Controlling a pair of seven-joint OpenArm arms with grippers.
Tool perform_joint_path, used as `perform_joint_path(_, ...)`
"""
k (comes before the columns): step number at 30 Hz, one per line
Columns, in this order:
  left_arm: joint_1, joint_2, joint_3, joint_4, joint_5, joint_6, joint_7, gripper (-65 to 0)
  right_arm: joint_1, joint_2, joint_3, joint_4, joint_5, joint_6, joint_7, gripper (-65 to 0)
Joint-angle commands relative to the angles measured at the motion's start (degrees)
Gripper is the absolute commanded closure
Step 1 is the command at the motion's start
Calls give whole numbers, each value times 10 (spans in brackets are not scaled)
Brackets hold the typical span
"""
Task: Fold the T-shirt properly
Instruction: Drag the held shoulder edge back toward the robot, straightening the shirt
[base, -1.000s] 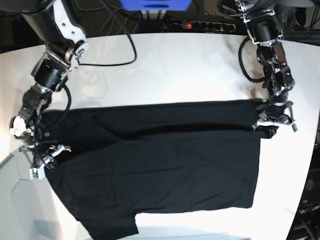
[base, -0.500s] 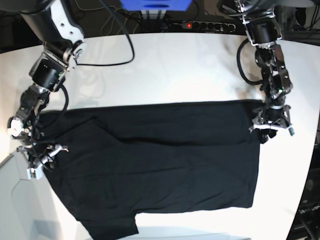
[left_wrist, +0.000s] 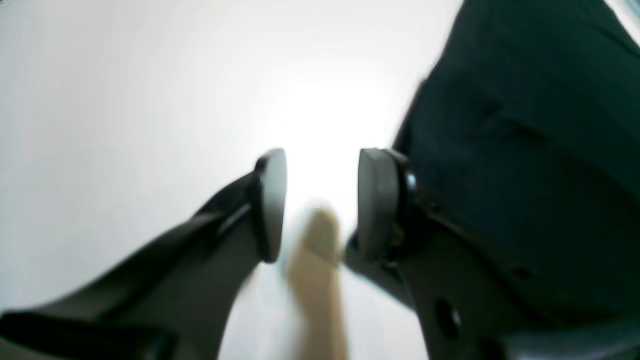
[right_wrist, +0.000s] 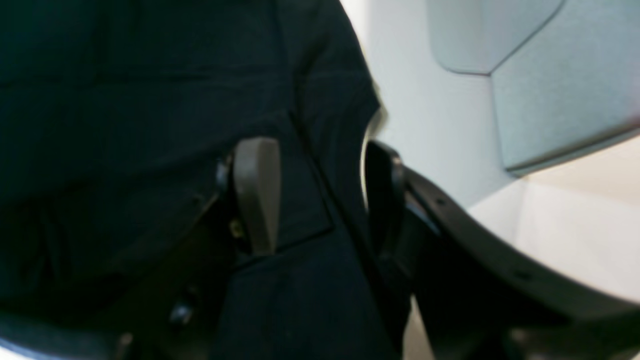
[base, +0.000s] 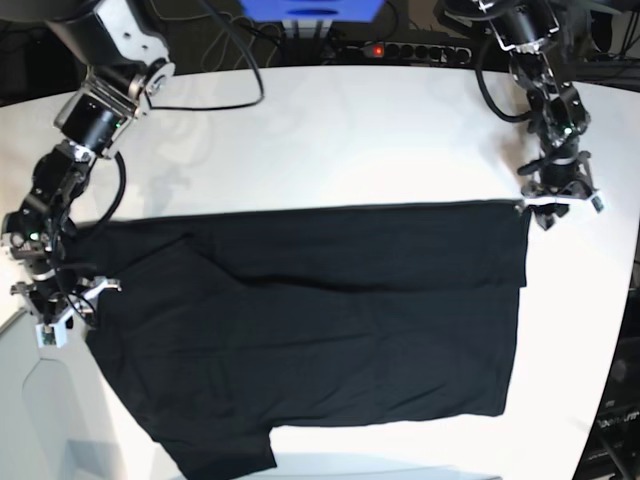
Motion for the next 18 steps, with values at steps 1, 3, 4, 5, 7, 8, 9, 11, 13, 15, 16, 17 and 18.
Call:
perform_joint_path(1, -9, -6, 7, 4, -4, -5, -11, -233, 8, 4, -1, 19, 10, 8, 16, -286)
perform_joint_path(3, -12, -6, 23, -4, -7, -5, -11, -233, -7, 4, -1, 33, 10, 8, 16, -286)
perform_joint_path(4, -12, -6, 30, -5, -6, -5, -11, -233, -13, 4, -1, 40, 10, 8, 16, -286)
perform_joint_path(5, -12, -6, 36, -5, -6, -5, -11, -233, -19, 4, -1, 47, 10, 8, 16, -286)
perform_joint_path(7, -12, -6, 45, -5, -5, -2, -13, -233, -30, 4, -1, 60, 10, 8, 16, -286)
perform_joint_path(8, -12, -6, 46, -5, -4, -2, -13, -233, -35, 4, -1, 65, 10, 8, 16, -286)
perform_joint_path(9, -12, -6, 46, -7, -3, -2, -12, -233, -39, 4, -1, 70, 10, 8, 16, -286)
perform_joint_path(11, -8, -6, 44, -7, -3, -2, -11, -233, -48, 4, -1, 80, 10, 8, 16, -286)
perform_joint_path(13, -2, -6, 43, -3, -6, -2, -11, -233, -57, 4, -1, 91, 10, 8, 16, -286)
perform_joint_path(15, 14, -8, 42, -2, -7, -2, -11, -233, -63, 4, -1, 99, 10, 8, 16, -287)
perform_joint_path(16, 17, -9, 42, -2, -7, -2, -11, -233, -66, 4, -1, 102, 10, 8, 16, -287)
perform_joint_path(17, 20, -10, 42, -3, -7, -2, -11, -233, -68, 4, -1, 105, 10, 8, 16, -287)
perform_joint_path(18, 20, -10, 42, -4, -7, -2, -11, -233, -70, 4, -1, 106, 10, 8, 16, -287)
